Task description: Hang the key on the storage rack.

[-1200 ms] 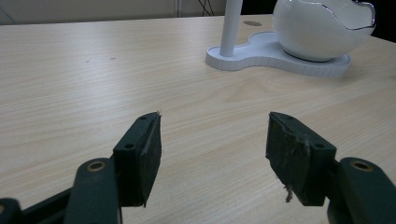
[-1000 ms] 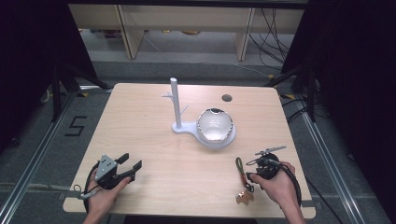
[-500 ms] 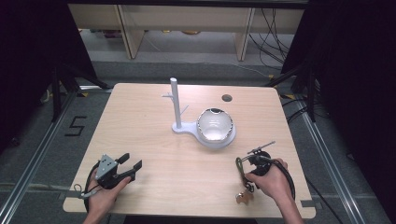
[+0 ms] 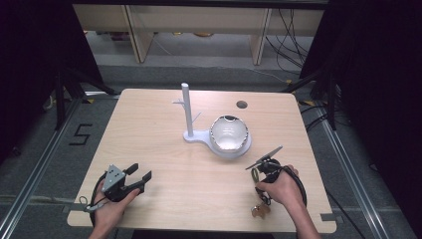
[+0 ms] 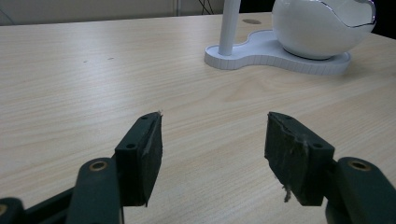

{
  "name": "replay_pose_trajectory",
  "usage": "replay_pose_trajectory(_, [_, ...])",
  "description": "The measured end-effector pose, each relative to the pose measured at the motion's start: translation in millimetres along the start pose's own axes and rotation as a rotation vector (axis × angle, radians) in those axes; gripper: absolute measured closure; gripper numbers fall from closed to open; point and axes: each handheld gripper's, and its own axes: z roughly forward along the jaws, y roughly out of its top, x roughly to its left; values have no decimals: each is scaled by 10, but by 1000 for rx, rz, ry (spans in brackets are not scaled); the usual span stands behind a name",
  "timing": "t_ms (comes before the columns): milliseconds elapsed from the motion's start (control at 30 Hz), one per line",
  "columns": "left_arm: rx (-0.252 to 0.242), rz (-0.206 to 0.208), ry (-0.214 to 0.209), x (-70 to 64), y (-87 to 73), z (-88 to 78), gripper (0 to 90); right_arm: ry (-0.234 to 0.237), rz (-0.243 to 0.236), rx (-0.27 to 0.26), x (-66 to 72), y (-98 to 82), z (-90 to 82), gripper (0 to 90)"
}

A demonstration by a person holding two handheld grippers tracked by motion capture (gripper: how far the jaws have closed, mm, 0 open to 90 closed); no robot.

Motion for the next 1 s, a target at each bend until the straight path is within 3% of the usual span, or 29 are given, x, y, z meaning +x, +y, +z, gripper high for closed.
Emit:
replay_pose_trajectory(67, [9, 2, 7, -4, 4, -8, 365, 5, -22, -3, -25, 6, 6, 682])
replay_pose_trajectory(100, [7, 1, 5, -3, 3, -6, 365, 1, 12, 23, 0, 12, -1, 686])
replay_pose_trajectory(167, [9, 2, 6, -3, 3, -6, 365, 1, -7, -3, -12, 14, 25, 692])
replay_pose_trajectory(200, [8, 3, 5, -4, 3, -6, 365, 16, 27, 35, 24, 22, 16, 697])
replay_pose_trajectory(267, [9, 3, 7, -6, 4, -6, 365, 11, 28, 35, 28, 22, 26, 699])
replay_pose_trajectory(433, [10, 4, 7, -9, 3, -5, 366, 12, -5, 59, 38, 36, 61, 739])
replay_pose_trajectory(667, [10, 3, 7, -7, 4, -5, 366, 5, 29, 30, 46, 10, 77, 785])
replay_pose_trajectory(733, [9, 4, 8, -10, 4, -1, 367, 26, 50, 5, 48, -28, 69, 788])
replay_pose_trajectory(767, [9, 4, 8, -10, 4, -1, 368, 26, 50, 5, 48, -28, 69, 788])
replay_pose_trajectory(800, [14, 7, 13, -12, 5, -6, 367, 28, 19, -38, 15, -51, 61, 789])
replay_pose_trajectory(1000, [11, 6, 11, -14, 4, -5, 368, 37, 20, -59, 15, -103, -48, 789])
